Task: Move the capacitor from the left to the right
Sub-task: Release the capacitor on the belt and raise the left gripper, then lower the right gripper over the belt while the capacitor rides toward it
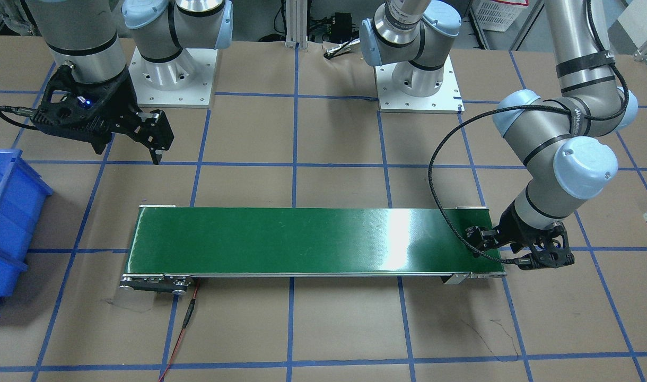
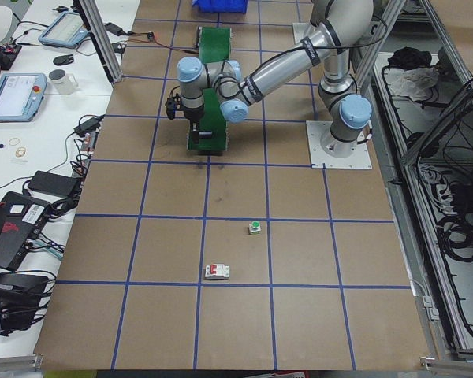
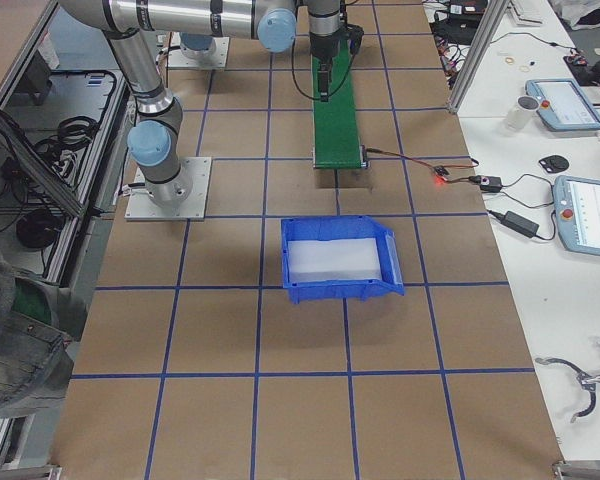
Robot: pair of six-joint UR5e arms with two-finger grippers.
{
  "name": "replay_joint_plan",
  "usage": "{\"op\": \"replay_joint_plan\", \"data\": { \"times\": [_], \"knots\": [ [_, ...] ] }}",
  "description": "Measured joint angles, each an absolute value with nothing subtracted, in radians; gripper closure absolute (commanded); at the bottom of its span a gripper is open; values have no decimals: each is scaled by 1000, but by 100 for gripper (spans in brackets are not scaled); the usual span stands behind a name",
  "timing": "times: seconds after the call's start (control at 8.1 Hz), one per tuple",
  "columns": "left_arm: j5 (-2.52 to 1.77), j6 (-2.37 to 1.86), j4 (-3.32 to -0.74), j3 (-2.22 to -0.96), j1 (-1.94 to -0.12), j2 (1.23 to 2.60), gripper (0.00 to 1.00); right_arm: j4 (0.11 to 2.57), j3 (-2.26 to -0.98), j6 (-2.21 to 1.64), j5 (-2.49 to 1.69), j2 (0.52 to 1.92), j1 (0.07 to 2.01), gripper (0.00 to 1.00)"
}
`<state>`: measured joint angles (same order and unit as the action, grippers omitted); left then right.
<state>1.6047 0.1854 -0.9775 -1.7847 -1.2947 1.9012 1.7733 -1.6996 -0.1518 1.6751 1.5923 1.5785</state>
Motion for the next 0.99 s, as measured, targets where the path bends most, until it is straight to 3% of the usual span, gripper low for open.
{"op": "replay_joint_plan", "data": {
  "times": [0.99],
  "knots": [
    [1609,185,-983,-1668,-1253,1831,0,1775,-1711,-140,1658,1581,1580,0]
  ]
}}
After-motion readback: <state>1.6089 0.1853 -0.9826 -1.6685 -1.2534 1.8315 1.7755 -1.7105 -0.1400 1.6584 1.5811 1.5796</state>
